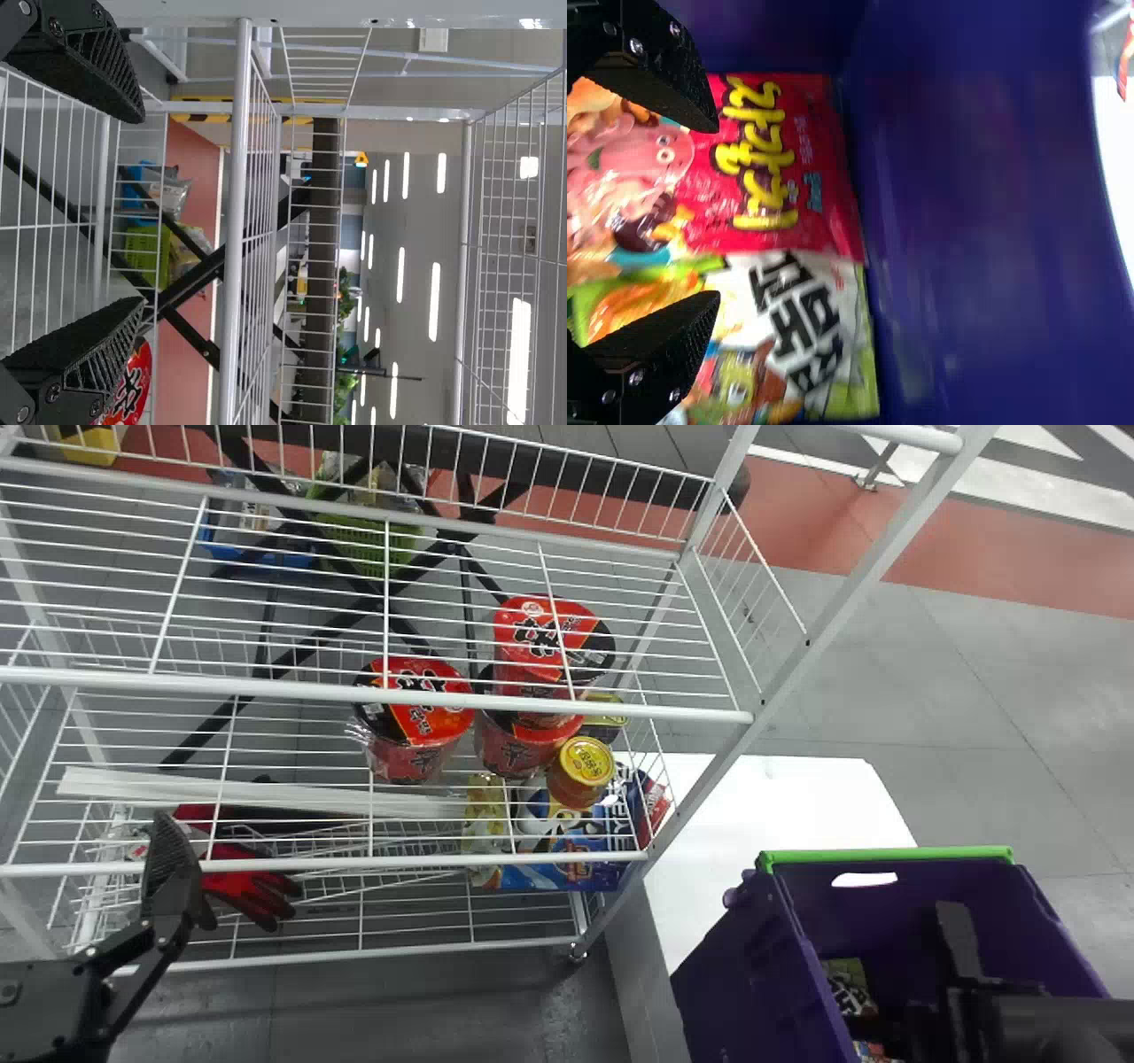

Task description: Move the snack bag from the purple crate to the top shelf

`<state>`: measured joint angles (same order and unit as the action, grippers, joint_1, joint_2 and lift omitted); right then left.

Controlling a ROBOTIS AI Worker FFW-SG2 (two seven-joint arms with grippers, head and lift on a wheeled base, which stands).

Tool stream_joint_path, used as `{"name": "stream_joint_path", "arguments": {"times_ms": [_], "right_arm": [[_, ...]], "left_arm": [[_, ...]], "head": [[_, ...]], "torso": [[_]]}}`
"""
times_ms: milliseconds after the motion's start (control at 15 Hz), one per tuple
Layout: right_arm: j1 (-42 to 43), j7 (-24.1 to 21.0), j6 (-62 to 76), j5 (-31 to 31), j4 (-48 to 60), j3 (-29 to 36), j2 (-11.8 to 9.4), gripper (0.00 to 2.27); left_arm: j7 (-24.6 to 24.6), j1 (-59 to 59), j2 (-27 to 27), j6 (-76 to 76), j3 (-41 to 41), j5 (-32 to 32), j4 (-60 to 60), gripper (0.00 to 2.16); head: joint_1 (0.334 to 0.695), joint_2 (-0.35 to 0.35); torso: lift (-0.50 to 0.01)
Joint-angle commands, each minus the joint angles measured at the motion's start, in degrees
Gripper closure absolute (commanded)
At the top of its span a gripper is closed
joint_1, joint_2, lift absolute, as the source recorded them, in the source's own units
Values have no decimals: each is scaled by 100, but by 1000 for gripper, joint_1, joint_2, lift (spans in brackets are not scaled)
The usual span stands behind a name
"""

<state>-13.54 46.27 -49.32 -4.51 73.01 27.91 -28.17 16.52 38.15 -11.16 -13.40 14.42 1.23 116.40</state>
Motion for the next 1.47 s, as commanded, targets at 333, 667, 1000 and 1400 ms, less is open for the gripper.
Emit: {"name": "stream_joint_path", "arguments": {"times_ms": [333,667,1000,1400], "right_arm": [[132,66,-619,-296,-147,-620,145,167],[202,49,-1005,-788,-235,-884,154,184],[202,31,-970,-903,-349,-945,171,191],[9,66,-1058,-911,-147,-831,224,191]], "left_arm": [[0,44,0,-123,-18,9,-21,83],[0,44,0,-176,-36,35,-38,83],[0,44,0,-299,-62,53,-100,83],[0,52,0,-316,-71,62,-144,83]], "head": [[695,-350],[695,-350],[695,-350],[695,-350]], "torso": [[-444],[-444],[-444],[-444]]}}
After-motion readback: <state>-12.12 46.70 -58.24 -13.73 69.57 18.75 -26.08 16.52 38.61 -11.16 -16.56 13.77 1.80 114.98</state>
